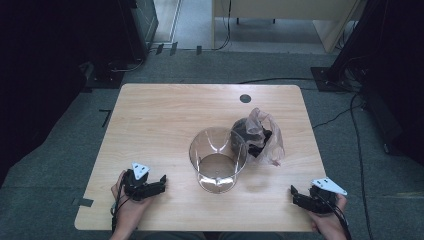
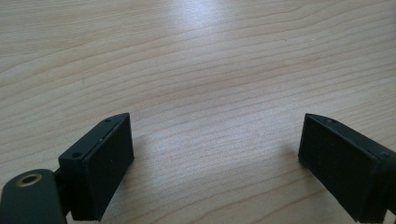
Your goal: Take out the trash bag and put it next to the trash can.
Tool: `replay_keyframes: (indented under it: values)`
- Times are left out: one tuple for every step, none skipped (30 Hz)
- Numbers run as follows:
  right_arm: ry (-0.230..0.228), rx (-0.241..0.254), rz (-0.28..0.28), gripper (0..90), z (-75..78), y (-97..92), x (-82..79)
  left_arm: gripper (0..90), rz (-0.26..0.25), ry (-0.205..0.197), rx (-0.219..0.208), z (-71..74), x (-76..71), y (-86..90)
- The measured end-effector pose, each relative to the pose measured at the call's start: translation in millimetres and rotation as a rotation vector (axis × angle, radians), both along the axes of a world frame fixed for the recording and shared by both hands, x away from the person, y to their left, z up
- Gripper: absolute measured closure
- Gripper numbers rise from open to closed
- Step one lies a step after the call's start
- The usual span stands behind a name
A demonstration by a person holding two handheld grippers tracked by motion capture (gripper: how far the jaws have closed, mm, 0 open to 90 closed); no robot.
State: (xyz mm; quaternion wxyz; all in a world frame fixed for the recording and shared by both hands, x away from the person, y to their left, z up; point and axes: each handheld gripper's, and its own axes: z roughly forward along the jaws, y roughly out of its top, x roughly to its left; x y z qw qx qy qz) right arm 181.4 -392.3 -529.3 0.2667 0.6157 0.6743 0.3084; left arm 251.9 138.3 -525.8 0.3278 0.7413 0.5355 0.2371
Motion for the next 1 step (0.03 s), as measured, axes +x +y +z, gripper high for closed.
replay_keyframes:
  values:
    - [-0.001,-0.002,0.001,13.8,-0.1,-0.2,0.1,9.6,0.0,0.0,0.0,0.0,0.0,0.0]
